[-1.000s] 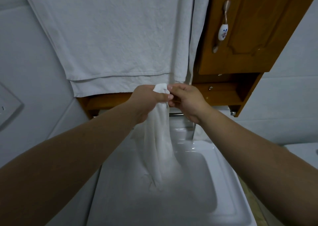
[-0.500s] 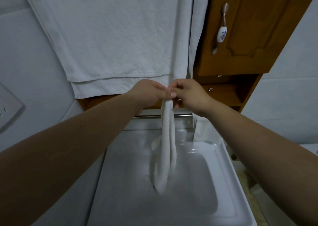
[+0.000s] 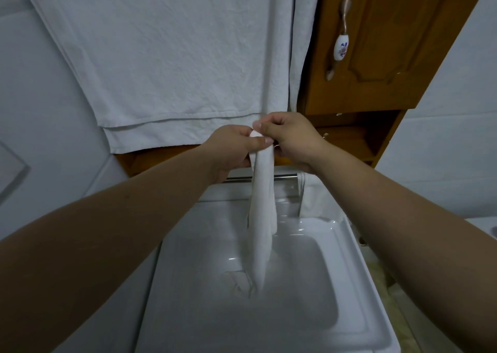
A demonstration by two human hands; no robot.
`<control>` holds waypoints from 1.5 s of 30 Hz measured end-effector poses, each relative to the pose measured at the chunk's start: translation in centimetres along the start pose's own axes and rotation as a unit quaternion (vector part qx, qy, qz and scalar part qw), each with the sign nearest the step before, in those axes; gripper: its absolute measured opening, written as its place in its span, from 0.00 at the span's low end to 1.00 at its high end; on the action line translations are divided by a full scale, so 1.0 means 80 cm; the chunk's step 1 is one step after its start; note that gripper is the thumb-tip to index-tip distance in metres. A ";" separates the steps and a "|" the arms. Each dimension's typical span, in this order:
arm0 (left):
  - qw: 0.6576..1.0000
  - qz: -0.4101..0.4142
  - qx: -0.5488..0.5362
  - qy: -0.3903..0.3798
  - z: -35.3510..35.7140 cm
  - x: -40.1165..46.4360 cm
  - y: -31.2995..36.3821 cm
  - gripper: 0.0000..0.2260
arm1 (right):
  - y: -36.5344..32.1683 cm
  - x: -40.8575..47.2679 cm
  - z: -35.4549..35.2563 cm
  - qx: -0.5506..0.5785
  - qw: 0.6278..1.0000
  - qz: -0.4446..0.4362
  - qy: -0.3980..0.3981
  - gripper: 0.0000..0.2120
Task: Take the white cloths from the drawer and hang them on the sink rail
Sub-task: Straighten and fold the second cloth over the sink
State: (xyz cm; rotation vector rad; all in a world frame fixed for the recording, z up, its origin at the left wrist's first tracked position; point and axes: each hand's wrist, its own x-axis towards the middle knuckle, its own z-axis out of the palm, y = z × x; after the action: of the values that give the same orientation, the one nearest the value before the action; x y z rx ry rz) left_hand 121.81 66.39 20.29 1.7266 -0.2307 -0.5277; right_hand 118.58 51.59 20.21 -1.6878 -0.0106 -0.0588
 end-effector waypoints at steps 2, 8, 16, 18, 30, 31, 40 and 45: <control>1.000 0.003 0.008 0.003 -0.001 -0.002 -0.001 0.08 | 0.005 -0.002 0.005 0.051 0.998 0.029 0.000 0.12; 0.989 0.046 0.060 0.130 -0.009 -0.008 0.009 0.06 | 0.021 -0.009 0.014 0.152 0.987 0.043 -0.036 0.06; 0.932 0.131 0.243 0.233 -0.048 -0.006 0.009 0.13 | 0.049 -0.019 0.021 0.019 0.999 0.037 0.012 0.02; 0.940 0.104 0.184 0.267 -0.063 -0.006 0.011 0.12 | 0.064 -0.026 0.014 -0.025 0.998 0.044 0.026 0.03; 0.928 0.078 0.073 0.357 -0.130 -0.009 0.008 0.17 | 0.144 -0.060 -0.033 -0.302 0.949 0.091 0.020 0.10; 0.926 0.077 0.075 0.363 -0.134 -0.008 0.005 0.18 | 0.148 -0.060 -0.040 -0.323 0.941 0.102 0.023 0.09; 0.930 0.088 0.241 0.261 -0.100 -0.005 -0.021 0.14 | 0.107 -0.037 -0.039 -0.263 0.965 0.019 0.011 0.10; 0.920 0.165 0.336 0.116 -0.045 -0.011 -0.028 0.13 | 0.060 -0.023 -0.009 -0.184 0.982 -0.040 -0.011 0.04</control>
State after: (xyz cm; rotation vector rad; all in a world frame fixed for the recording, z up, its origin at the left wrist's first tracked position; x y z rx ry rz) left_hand 122.43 70.45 18.87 2.3314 -0.5697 0.0279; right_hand 116.93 50.32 15.42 -2.0585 -0.0896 -0.1068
